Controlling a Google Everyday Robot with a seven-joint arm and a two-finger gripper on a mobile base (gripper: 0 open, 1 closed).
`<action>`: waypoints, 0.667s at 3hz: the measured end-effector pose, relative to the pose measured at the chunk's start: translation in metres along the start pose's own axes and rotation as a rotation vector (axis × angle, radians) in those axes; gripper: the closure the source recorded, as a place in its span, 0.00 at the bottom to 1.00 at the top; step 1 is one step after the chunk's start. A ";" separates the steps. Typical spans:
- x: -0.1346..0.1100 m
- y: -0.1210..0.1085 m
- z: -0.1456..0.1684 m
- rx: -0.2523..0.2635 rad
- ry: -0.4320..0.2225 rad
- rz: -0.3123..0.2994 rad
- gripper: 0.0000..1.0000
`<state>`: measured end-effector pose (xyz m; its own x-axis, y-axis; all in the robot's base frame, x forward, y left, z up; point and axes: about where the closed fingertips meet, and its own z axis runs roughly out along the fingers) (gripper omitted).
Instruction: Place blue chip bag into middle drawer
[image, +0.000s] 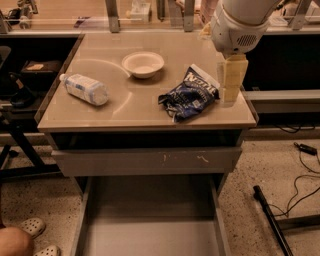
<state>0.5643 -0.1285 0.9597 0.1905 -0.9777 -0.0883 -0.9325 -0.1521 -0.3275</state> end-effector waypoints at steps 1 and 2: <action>0.006 -0.002 0.013 0.013 -0.013 -0.004 0.00; 0.017 -0.006 0.032 0.013 -0.015 0.001 0.00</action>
Offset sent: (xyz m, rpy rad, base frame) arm 0.0317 -0.0230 -0.0491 0.0213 -0.0058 -0.0057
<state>0.5831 -0.1394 0.9306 0.1946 -0.9755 -0.1031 -0.9285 -0.1493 -0.3400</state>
